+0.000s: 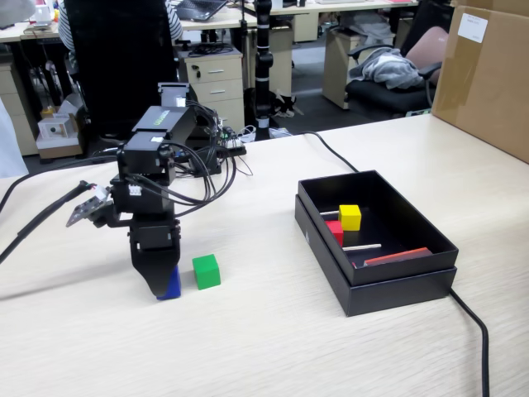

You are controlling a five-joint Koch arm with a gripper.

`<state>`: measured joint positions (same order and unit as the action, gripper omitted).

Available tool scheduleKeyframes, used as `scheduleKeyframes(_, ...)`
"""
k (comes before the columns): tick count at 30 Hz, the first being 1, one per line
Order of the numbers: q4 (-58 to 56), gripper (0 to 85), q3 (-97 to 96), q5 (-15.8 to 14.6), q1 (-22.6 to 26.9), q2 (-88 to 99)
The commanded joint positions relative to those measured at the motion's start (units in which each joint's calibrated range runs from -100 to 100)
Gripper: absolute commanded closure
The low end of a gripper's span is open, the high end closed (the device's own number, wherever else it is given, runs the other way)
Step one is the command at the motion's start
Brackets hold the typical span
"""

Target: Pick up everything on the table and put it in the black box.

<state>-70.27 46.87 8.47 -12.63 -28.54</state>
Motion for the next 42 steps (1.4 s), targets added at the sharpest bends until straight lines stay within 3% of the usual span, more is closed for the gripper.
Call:
scheduleKeyframes(1, 0.07, 78.7, -1.36, 0.24, -0.59, 15.52)
scheduleKeyframes(4, -0.27, 78.7, -9.16, 0.39, -0.20, 28.83)
scheduleKeyframes(8, -1.22, 78.6, -22.76, -1.07, 3.86, 49.94)
scheduleKeyframes(15, -1.22, 78.5, -30.37, -9.04, 17.78, 65.55)
scheduleKeyframes(16, -1.22, 78.5, -29.47, -10.01, 19.44, 64.98)
scheduleKeyframes(18, -1.22, 78.2, -18.95, -15.09, 25.79, 50.29)
scheduleKeyframes(30, -1.74, 77.4, -5.17, -19.29, 28.33, 24.24)
scheduleKeyframes(35, -2.35, 64.2, -4.99, -19.73, 28.42, 20.91)
scheduleKeyframes(36, -3.64, 57.2, -4.99, -19.83, 28.42, 20.00)
scheduleKeyframes(42, -5.97, 50.3, -4.72, -19.73, 27.84, 24.81)
